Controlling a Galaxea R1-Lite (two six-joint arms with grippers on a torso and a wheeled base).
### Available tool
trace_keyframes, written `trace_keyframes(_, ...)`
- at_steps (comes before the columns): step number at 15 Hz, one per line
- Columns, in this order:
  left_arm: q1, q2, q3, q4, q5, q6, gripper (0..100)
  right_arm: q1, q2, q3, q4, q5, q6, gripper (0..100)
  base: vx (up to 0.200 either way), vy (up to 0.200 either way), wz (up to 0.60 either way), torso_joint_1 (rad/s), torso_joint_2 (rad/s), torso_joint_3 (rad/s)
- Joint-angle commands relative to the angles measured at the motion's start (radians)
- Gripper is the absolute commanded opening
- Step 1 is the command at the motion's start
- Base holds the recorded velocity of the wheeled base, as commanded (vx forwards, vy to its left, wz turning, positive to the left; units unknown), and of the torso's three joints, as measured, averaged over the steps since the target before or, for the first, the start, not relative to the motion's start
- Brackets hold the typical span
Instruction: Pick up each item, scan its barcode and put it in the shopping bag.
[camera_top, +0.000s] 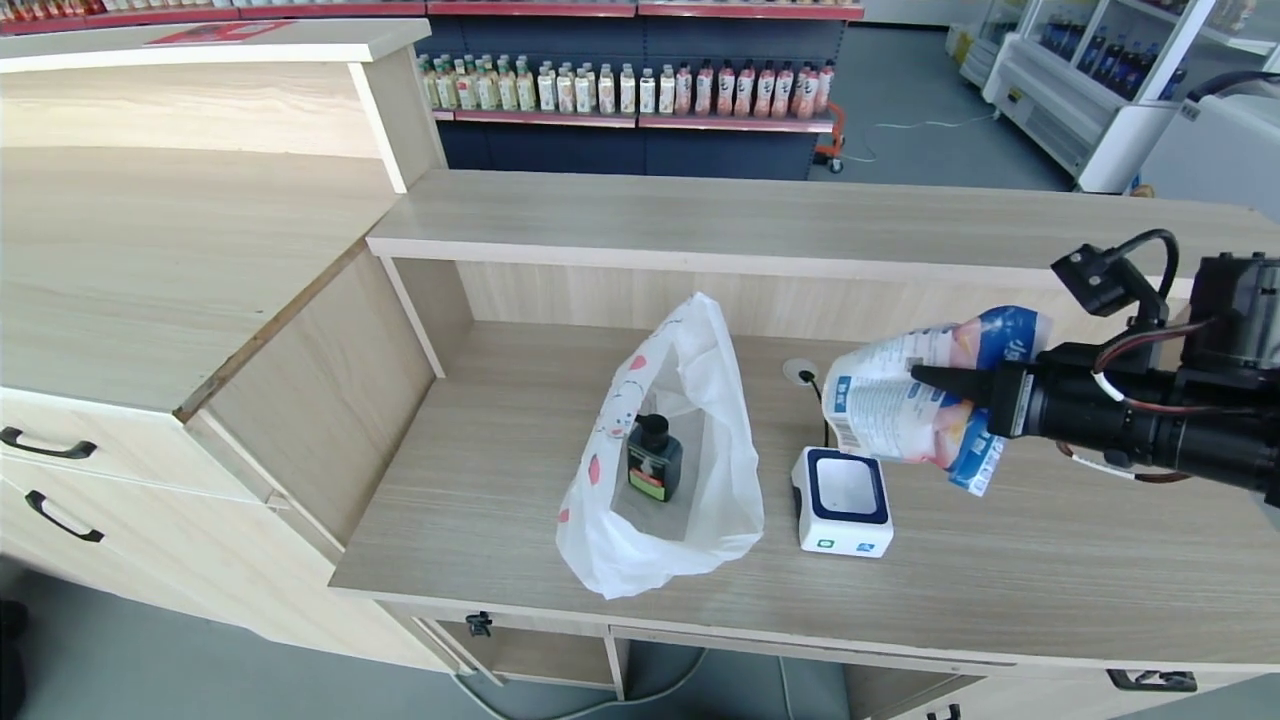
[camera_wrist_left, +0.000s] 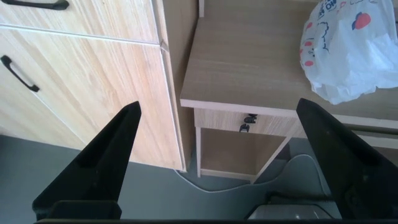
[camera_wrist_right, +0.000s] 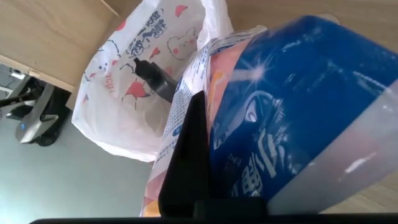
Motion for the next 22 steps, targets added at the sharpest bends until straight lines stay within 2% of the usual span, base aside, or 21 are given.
trace_keyframes(1, 0.001, 0.000, 0.000, 0.000, 0.000, -0.002, 100, 0.049, 0.182, -0.131, 0.000, 0.001, -0.007, 0, 0.000, 0.000, 0.00, 0.000, 0.00, 0.000)
trace_keyframes(5, 0.001, 0.000, 0.000, 0.000, 0.000, 0.000, 100, 0.109, 0.351, -0.212, -0.017, 0.010, -0.059, 0, 0.000, 0.000, 0.00, 0.000, 0.00, 0.000)
trace_keyframes(10, 0.001, 0.000, 0.000, 0.000, 0.000, -0.002, 100, 0.174, 0.567, -0.467, -0.017, 0.057, -0.116, 0, 0.000, 0.000, 0.00, 0.000, 0.00, 0.000)
trace_keyframes(11, 0.001, 0.000, 0.000, 0.000, 0.000, 0.000, 100, 0.186, 0.619, -0.547, -0.012, 0.096, -0.116, 0, 0.000, 0.000, 0.00, 0.000, 0.00, 0.000)
trace_keyframes(15, 0.001, 0.000, 0.000, 0.000, 0.000, -0.002, 100, 0.227, 0.713, -0.677, -0.007, 0.134, -0.118, 0, 0.000, 0.000, 0.00, 0.000, 0.00, 0.000)
trace_keyframes(18, 0.001, 0.000, 0.000, 0.000, 0.000, 0.000, 100, 0.246, 0.779, -0.757, -0.006, 0.134, -0.138, 0, 0.000, 0.000, 0.00, 0.000, 0.00, 0.000)
trace_keyframes(22, 0.001, 0.000, 0.000, 0.000, 0.000, 0.000, 100, 0.244, 0.820, -0.806, 0.051, 0.130, -0.244, 0, 0.000, 0.000, 0.00, 0.000, 0.00, 0.000)
